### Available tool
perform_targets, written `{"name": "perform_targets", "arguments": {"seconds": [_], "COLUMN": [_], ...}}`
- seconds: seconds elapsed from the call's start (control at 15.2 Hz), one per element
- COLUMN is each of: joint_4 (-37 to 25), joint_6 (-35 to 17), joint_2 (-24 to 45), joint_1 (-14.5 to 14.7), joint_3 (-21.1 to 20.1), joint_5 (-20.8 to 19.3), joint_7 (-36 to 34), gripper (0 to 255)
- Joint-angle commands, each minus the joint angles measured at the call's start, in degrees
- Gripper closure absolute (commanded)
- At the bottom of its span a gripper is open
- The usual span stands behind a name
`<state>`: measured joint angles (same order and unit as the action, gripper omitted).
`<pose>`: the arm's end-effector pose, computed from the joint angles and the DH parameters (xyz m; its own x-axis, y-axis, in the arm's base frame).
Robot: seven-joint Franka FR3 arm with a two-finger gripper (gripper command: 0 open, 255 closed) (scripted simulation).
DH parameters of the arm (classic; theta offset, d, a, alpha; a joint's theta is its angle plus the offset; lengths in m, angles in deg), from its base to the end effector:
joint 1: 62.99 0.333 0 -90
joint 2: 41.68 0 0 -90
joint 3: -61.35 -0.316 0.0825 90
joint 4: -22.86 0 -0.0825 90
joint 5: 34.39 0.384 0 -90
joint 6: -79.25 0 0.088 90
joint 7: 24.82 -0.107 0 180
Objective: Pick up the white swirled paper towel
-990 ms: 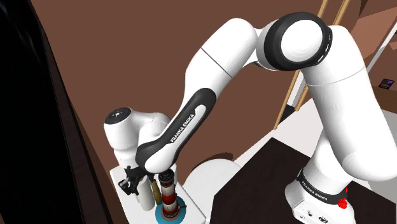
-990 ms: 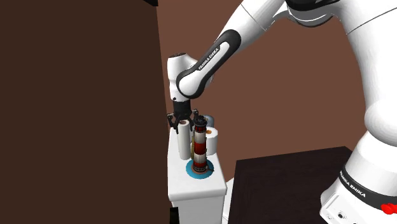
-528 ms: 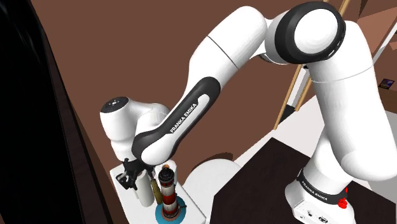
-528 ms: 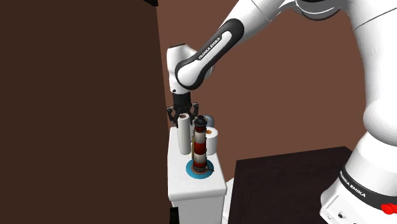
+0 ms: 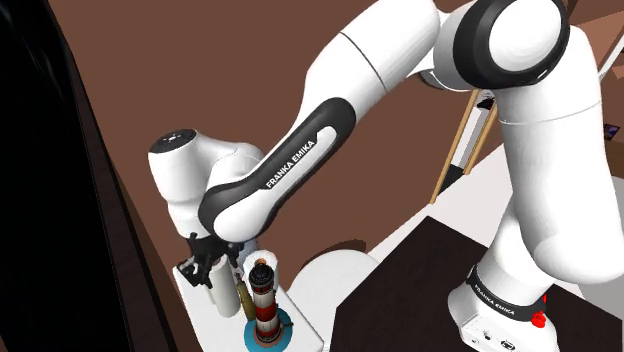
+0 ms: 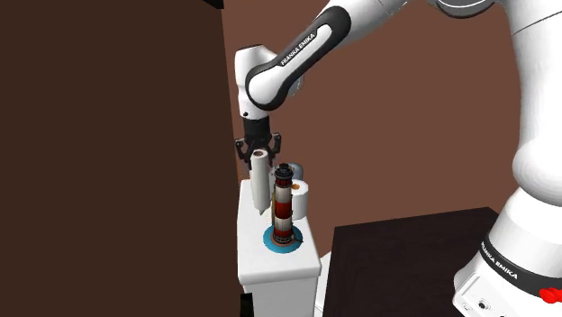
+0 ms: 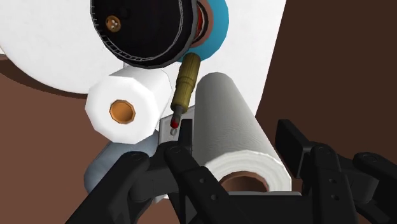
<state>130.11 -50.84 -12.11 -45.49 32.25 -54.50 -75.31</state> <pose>0.4536 0.4394 0.2631 0.9935 0.1139 -0.0092 0.1141 -0.9928 0.0368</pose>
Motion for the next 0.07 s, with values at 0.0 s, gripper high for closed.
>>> {"name": "perform_targets", "arguments": {"seconds": [0.0], "joint_4": [-0.1], "joint_6": [0.3], "joint_2": [-0.2], "joint_1": [-0.1], "joint_3": [-0.1], "joint_5": [0.2], "joint_7": [0.1], "gripper": [255]}}
